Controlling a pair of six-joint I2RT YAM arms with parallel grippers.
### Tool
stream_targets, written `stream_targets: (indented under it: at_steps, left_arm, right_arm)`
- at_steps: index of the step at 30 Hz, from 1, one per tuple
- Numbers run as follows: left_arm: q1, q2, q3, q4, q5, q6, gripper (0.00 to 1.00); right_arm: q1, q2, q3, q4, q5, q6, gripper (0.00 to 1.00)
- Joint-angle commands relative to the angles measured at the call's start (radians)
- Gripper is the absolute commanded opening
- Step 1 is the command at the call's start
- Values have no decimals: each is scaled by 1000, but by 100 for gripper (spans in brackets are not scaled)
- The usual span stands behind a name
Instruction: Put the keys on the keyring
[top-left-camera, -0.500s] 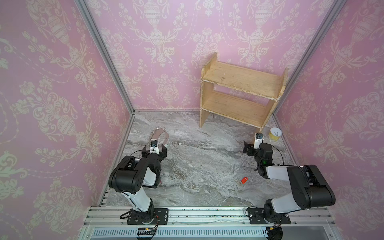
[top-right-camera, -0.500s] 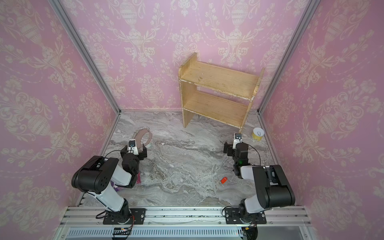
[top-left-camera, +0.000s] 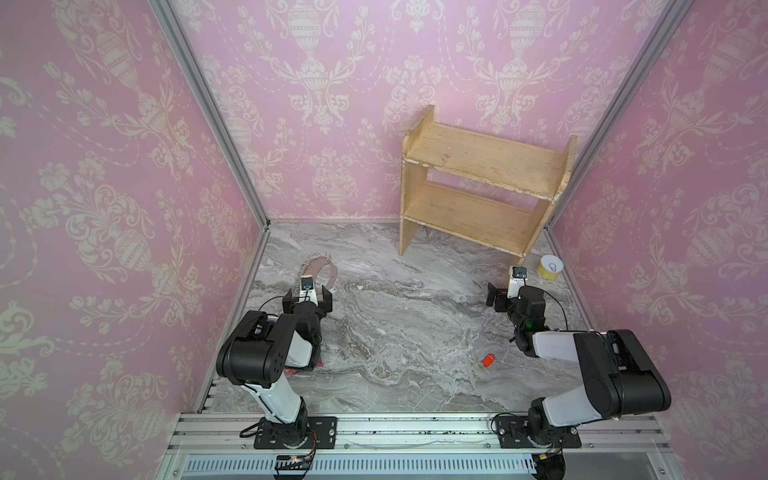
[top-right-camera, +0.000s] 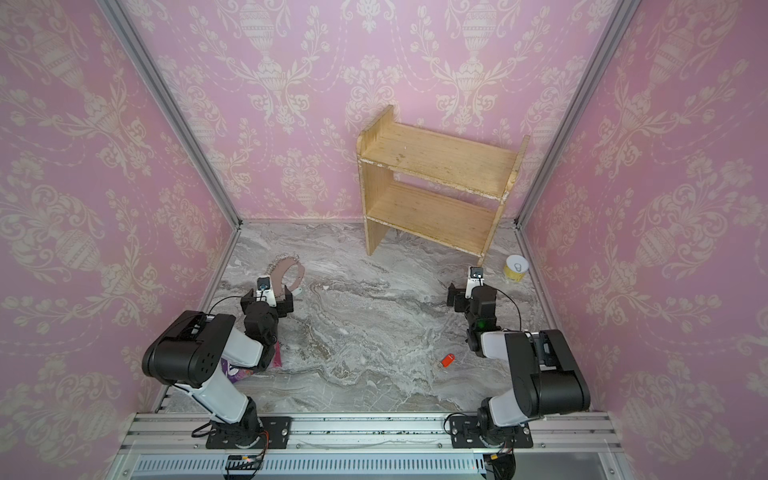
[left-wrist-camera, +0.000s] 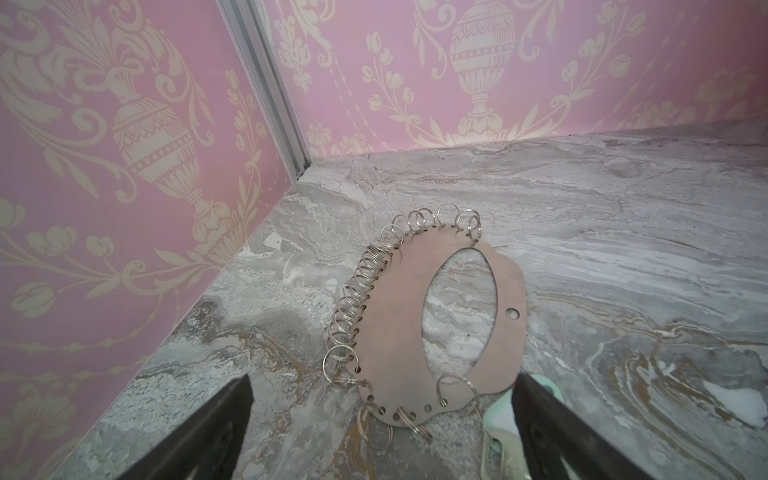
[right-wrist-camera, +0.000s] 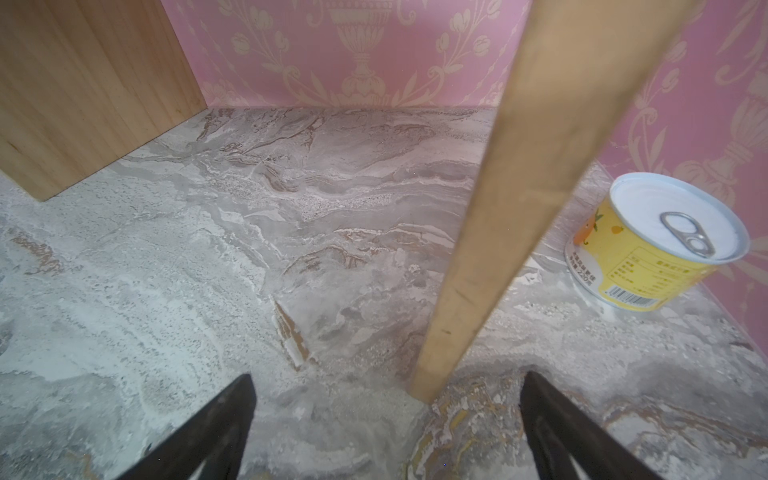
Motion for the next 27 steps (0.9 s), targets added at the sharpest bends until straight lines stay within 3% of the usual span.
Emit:
stream_targets:
  at_steps: [1, 21, 23, 25, 27]
  left_arm:
    - [7, -20, 13, -33, 4, -21, 99]
    - [30, -38, 51, -132, 42, -41, 99]
    - [30, -57, 35, -114, 31, -40, 99]
    - [27, -117, 19, -141, -1, -42, 99]
    - [13, -224, 54, -324, -12, -33, 99]
  right_arm:
    - [-1, 9, 13, -14, 14, 23, 100]
    - [0, 3, 16, -12, 20, 23, 100]
    - [6, -56, 68, -153, 27, 19, 100]
    - [17, -128, 165, -407, 55, 43, 100]
    - [48, -192, 193, -522, 68, 47, 100]
